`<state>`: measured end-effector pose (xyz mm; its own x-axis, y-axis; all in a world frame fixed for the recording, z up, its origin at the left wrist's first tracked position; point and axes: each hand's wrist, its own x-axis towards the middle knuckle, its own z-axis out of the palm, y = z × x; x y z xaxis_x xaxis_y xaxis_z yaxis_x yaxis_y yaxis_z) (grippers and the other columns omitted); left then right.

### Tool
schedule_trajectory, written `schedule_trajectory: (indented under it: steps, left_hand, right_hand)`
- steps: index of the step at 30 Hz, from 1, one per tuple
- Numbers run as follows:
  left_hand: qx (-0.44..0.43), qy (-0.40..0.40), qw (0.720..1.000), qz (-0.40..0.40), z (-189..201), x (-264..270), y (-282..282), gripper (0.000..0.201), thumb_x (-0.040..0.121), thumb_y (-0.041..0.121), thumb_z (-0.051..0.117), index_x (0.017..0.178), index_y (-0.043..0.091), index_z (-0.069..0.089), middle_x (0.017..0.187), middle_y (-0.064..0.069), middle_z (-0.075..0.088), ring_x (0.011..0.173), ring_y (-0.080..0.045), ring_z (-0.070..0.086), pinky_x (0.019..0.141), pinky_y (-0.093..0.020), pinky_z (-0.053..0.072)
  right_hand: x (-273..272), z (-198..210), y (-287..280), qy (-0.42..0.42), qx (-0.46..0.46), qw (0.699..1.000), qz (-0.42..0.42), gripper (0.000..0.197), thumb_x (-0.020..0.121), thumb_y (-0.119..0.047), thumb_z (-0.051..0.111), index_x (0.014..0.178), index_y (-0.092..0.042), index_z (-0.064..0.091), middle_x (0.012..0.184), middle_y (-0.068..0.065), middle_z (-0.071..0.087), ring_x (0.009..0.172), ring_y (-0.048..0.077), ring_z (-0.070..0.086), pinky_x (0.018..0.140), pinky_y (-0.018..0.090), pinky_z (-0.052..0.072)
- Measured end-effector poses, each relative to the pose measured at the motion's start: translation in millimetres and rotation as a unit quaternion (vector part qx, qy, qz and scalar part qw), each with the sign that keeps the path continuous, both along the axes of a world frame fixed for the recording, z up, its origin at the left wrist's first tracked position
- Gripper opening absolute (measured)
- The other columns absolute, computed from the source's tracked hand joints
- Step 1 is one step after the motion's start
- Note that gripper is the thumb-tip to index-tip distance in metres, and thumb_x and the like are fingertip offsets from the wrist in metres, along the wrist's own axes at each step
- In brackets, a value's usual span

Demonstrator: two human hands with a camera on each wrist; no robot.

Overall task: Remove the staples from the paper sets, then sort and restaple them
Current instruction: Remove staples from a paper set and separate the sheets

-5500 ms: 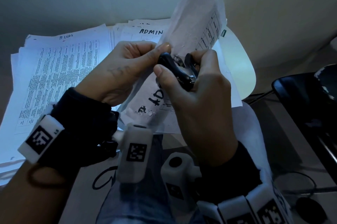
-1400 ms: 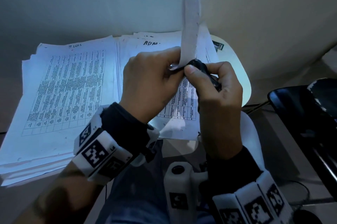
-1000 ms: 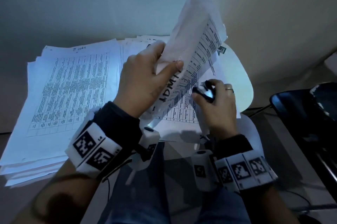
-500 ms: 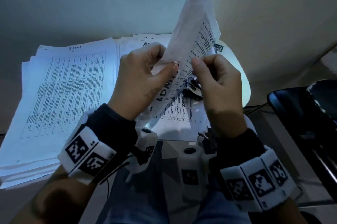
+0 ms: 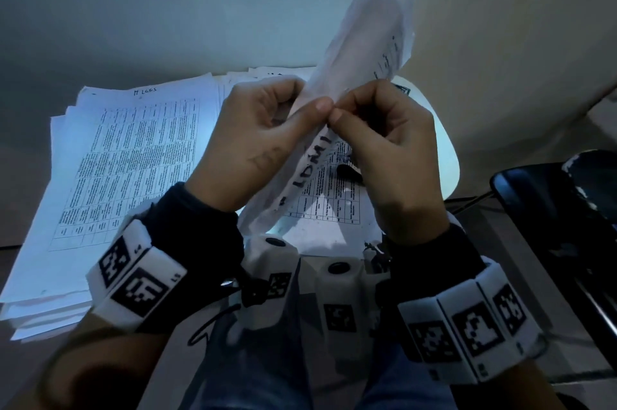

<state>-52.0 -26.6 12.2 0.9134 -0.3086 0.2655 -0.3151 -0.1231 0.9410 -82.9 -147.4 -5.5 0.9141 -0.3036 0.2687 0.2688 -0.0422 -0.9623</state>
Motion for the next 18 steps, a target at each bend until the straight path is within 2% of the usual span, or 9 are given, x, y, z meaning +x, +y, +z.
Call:
schedule_trajectory:
  steps: [3,6,7,10,13,14,16,18]
  left_hand:
    - [-0.015,0.010,1.000,0.011,1.9,2.1,1.0,0.032,0.083,0.019,0.062,0.093,-0.011,0.062,0.093,-0.030,0.066,0.080,-0.026,0.063,0.079,-0.052,0.050]
    - [-0.003,0.004,0.999,0.036,-0.3,4.0,3.6,0.033,0.082,0.023,0.062,0.094,-0.008,0.064,0.091,-0.025,0.069,0.084,-0.039,0.067,0.078,-0.054,0.051]
    - [0.001,0.004,0.999,0.043,-0.6,4.6,4.9,0.032,0.082,0.024,0.062,0.094,-0.006,0.065,0.091,-0.023,0.070,0.086,-0.039,0.067,0.078,-0.053,0.052]
    - [0.024,-0.005,0.998,0.054,0.9,7.6,11.8,0.024,0.081,0.022,0.066,0.090,0.000,0.067,0.087,-0.012,0.073,0.078,-0.025,0.069,0.076,-0.042,0.055]
    - [0.045,-0.010,0.998,0.042,4.0,11.2,17.6,0.008,0.078,0.012,0.072,0.080,0.009,0.065,0.079,0.002,0.074,0.068,-0.010,0.067,0.067,-0.027,0.055]
    - [0.046,-0.008,0.998,0.041,5.6,12.3,18.6,0.011,0.076,0.011,0.074,0.079,0.013,0.064,0.078,0.004,0.074,0.067,-0.009,0.067,0.066,-0.025,0.055]
    - [0.051,-0.010,0.997,0.051,8.1,15.9,20.3,0.018,0.069,0.012,0.076,0.079,0.018,0.062,0.080,0.003,0.074,0.067,-0.012,0.069,0.065,-0.028,0.057]
    - [0.062,-0.024,0.995,0.075,11.1,19.9,21.8,0.020,0.064,0.017,0.074,0.078,0.020,0.060,0.080,-0.003,0.074,0.068,-0.019,0.069,0.066,-0.039,0.059]
  right_hand:
    - [-1.0,1.1,2.3,-0.024,0.012,1.000,0.000,0.012,0.077,-0.011,0.061,0.067,-0.015,0.056,0.065,-0.001,0.055,0.063,0.014,0.048,0.062,0.030,0.040]
    - [-1.1,3.3,-0.7,-0.026,0.014,0.999,-0.022,0.019,0.081,-0.008,0.062,0.067,-0.020,0.055,0.067,-0.006,0.056,0.066,0.011,0.051,0.062,0.027,0.044]
    - [-0.3,1.8,-4.1,-0.009,0.010,1.000,-0.026,0.021,0.083,-0.007,0.063,0.068,-0.020,0.055,0.067,-0.005,0.056,0.065,0.011,0.051,0.061,0.025,0.044]
    - [6.3,-14.8,-18.5,0.060,-0.043,0.997,-0.030,0.021,0.083,-0.007,0.065,0.067,-0.018,0.058,0.062,-0.005,0.056,0.058,0.009,0.050,0.059,0.025,0.043]
    - [15.4,-37.5,-25.1,0.115,-0.161,0.979,-0.042,0.016,0.078,-0.003,0.065,0.066,-0.014,0.065,0.059,-0.006,0.058,0.059,0.009,0.053,0.062,0.025,0.045]
    - [17.4,-43.4,-23.0,0.130,-0.203,0.970,-0.037,0.015,0.077,-0.001,0.063,0.067,-0.011,0.067,0.061,-0.002,0.061,0.061,0.012,0.055,0.063,0.026,0.047]
    - [21.3,-52.7,-16.8,0.148,-0.265,0.952,-0.024,0.017,0.076,0.001,0.057,0.067,-0.009,0.068,0.067,0.004,0.065,0.068,0.018,0.058,0.064,0.028,0.049]
    - [24.3,-59.2,-11.4,0.149,-0.304,0.941,-0.019,0.024,0.075,0.003,0.050,0.064,-0.012,0.065,0.072,0.007,0.068,0.073,0.024,0.061,0.066,0.032,0.051]
